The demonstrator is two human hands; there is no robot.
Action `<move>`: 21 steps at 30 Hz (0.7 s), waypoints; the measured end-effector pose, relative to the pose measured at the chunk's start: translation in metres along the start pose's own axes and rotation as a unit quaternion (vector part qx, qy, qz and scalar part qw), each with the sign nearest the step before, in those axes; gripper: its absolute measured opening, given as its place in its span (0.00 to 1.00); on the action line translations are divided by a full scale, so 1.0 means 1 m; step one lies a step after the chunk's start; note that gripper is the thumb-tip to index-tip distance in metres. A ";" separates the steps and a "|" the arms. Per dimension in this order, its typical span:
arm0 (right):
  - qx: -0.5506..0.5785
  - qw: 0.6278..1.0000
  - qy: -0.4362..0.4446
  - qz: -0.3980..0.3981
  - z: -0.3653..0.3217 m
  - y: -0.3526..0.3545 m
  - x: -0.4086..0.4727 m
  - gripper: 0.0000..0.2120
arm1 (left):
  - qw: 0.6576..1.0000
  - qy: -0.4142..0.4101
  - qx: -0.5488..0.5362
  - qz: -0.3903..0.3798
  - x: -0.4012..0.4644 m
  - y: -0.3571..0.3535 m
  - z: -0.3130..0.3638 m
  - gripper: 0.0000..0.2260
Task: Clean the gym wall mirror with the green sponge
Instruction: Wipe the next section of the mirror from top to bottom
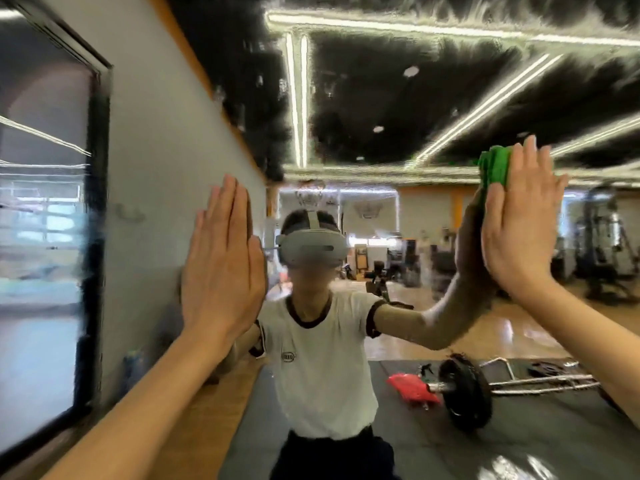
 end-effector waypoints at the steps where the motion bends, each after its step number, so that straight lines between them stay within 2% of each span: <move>1: 0.007 0.999 -0.040 0.019 -0.017 -0.007 0.001 0.27 | 1.000 -0.002 0.000 0.002 0.000 -0.001 0.000 0.27; 3: 0.031 0.998 -0.043 0.042 -0.080 -0.019 0.002 0.26 | 1.000 -0.004 0.001 -0.003 -0.001 -0.001 0.000 0.27; 4: 0.043 0.998 -0.001 0.047 -0.116 -0.028 0.002 0.27 | 1.000 -0.006 0.003 -0.003 -0.001 -0.001 -0.001 0.27; 7: 0.042 0.978 0.206 0.003 -0.207 -0.056 -0.012 0.28 | 1.000 -0.012 0.006 -0.002 -0.001 -0.001 -0.001 0.27; 9: 0.022 0.951 0.308 -0.024 -0.207 -0.059 -0.008 0.25 | 1.000 -0.020 0.000 0.001 0.000 -0.001 -0.001 0.27; 10: 0.029 0.945 0.324 -0.029 -0.189 -0.054 -0.003 0.26 | 1.000 -0.023 -0.007 0.001 -0.001 -0.001 -0.002 0.27; 12: 0.047 0.958 0.279 -0.048 -0.137 -0.038 -0.002 0.26 | 0.999 -0.025 -0.021 0.002 -0.002 0.000 -0.003 0.27; 15: 0.019 0.994 0.103 -0.032 -0.046 -0.015 -0.014 0.26 | 0.999 -0.026 -0.034 -0.005 -0.003 -0.002 -0.005 0.27; 16: 0.015 0.999 0.043 -0.016 -0.035 -0.011 -0.018 0.26 | 0.999 -0.027 -0.031 -0.006 -0.003 -0.003 -0.005 0.26; 18: 0.021 0.999 -0.040 0.021 -0.058 -0.016 -0.025 0.26 | 0.999 -0.024 -0.023 -0.007 -0.003 -0.004 -0.006 0.27; 19: 0.027 0.998 -0.036 0.034 -0.086 -0.022 -0.028 0.26 | 0.999 -0.024 -0.020 -0.008 -0.003 -0.004 -0.006 0.27; 21: 0.043 0.997 0.066 0.025 -0.148 -0.040 -0.043 0.28 | 0.999 -0.028 -0.015 -0.006 -0.003 -0.005 -0.007 0.26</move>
Point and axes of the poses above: each hand's wrist, its own x-axis towards the middle knuckle, its own y-axis out of the back of the hand, z = x × y, the point moved 1 cm from there along x, towards the middle knuckle, and after that the axes turned 1 degree about -x, right-handed, at the moved point
